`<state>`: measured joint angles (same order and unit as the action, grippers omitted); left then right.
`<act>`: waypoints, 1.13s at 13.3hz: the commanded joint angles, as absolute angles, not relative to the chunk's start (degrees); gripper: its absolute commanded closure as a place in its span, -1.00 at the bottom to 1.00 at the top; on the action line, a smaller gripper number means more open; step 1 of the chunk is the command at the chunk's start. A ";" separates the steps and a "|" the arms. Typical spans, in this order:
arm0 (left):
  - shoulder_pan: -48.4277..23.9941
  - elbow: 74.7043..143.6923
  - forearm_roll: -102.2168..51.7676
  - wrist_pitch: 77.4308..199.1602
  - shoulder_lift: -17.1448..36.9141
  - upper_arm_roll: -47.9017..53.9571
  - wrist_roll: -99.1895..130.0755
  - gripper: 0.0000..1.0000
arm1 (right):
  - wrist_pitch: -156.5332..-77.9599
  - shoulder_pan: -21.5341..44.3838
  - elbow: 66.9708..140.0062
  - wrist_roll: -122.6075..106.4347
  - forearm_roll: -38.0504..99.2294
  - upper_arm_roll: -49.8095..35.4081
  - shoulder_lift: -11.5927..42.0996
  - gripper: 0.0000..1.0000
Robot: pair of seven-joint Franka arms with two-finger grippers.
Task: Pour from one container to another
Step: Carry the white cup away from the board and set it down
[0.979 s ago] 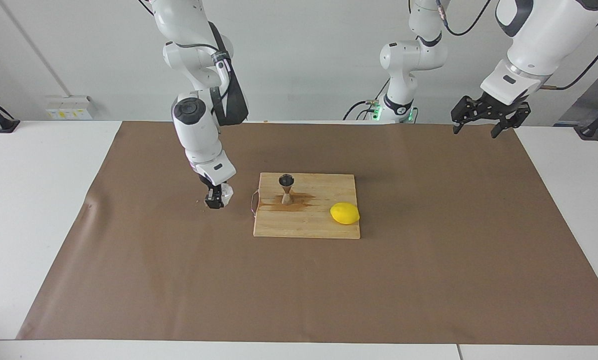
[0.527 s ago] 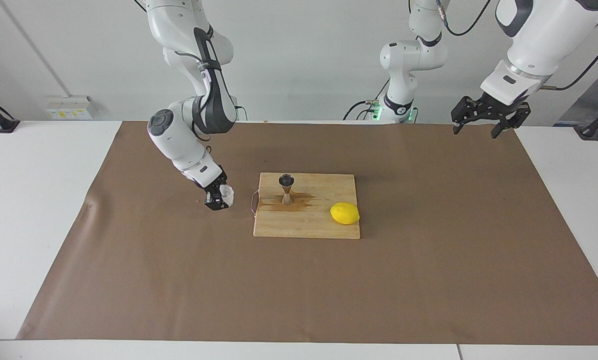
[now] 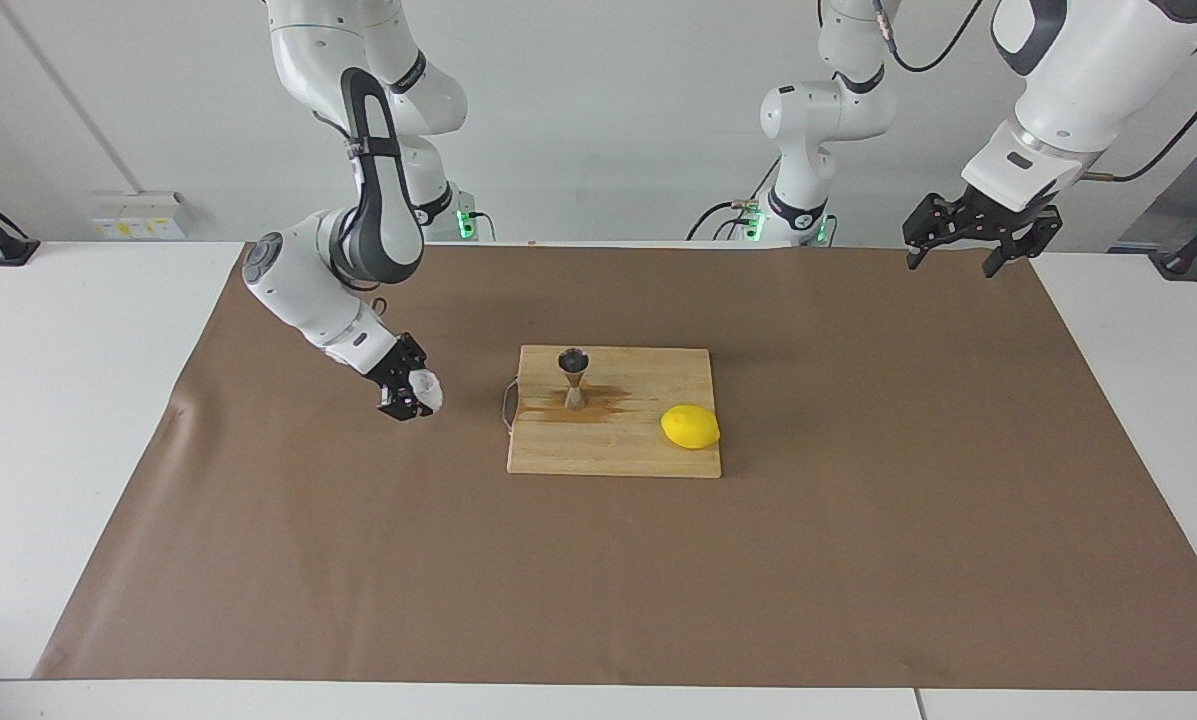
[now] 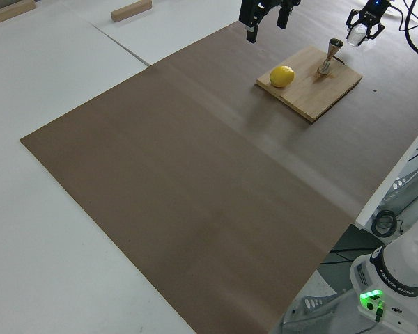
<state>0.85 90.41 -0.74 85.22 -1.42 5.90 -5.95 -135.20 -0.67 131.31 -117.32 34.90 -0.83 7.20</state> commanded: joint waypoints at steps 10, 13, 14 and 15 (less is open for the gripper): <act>0.44 91.85 -0.18 86.40 -2.46 5.45 -6.42 -1.00 | -129.38 -11.69 131.57 -128.85 37.18 -1.49 8.61 -1.00; 0.70 91.84 -0.35 87.10 -2.37 5.45 -6.33 -1.00 | -129.02 -10.11 129.38 -126.40 37.00 -1.49 8.09 -1.00; 0.70 91.85 -0.44 87.27 -2.37 5.45 -6.24 -1.00 | -129.02 -10.02 129.11 -124.99 36.65 -1.49 6.95 -1.00; 0.70 91.85 -0.44 87.28 -2.37 5.45 -6.24 -1.00 | -128.94 -10.02 128.94 -123.24 36.22 -1.49 5.55 -1.00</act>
<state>0.87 90.42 -0.74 85.87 -1.42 5.87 -5.95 -130.26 -9.94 129.52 -125.59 35.06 -1.28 8.16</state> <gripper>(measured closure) 0.000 0.000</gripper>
